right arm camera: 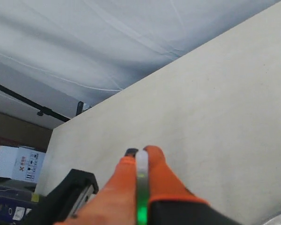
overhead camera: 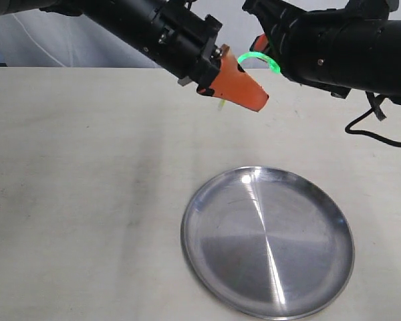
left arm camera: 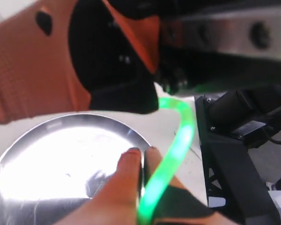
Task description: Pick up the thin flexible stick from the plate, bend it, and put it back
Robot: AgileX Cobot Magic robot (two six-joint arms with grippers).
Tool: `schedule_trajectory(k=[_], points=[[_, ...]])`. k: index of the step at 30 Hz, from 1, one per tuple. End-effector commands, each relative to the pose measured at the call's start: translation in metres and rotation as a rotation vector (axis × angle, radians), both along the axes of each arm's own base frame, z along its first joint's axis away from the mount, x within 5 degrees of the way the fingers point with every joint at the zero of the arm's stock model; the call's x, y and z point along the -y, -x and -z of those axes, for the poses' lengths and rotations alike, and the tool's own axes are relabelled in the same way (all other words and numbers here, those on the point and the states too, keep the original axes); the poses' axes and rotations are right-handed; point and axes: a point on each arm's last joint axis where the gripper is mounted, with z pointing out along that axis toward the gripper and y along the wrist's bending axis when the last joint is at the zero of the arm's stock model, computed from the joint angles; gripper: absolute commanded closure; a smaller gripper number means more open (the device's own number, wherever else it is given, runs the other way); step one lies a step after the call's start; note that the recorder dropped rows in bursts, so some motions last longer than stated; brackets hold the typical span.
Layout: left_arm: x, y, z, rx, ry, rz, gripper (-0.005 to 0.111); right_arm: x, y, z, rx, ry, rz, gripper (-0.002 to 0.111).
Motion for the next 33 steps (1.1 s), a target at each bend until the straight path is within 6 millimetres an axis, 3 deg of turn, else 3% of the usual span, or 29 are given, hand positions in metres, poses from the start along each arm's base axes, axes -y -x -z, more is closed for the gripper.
schedule_trajectory(k=[1, 4, 11, 22, 33], points=[[-0.008, -0.011, -0.008, -0.031, 0.096, -0.077, 0.107, -0.006, 0.003, -0.001, -0.039, -0.071, -0.030, 0.109], [-0.018, -0.017, -0.009, -0.035, 0.108, -0.109, 0.107, -0.004, 0.001, -0.001, -0.058, -0.098, 0.016, 0.109], [-0.016, -0.017, -0.011, -0.055, 0.145, -0.119, 0.107, -0.003, 0.001, -0.001, -0.070, -0.116, 0.040, 0.109], [-0.024, -0.017, 0.005, -0.037, -0.052, -0.110, 0.106, -0.003, 0.001, -0.001, -0.053, -0.090, 0.025, 0.109], [-0.033, -0.017, 0.017, -0.028, -0.207, -0.116, 0.069, -0.004, 0.001, 0.000, -0.048, -0.082, 0.005, 0.109]])
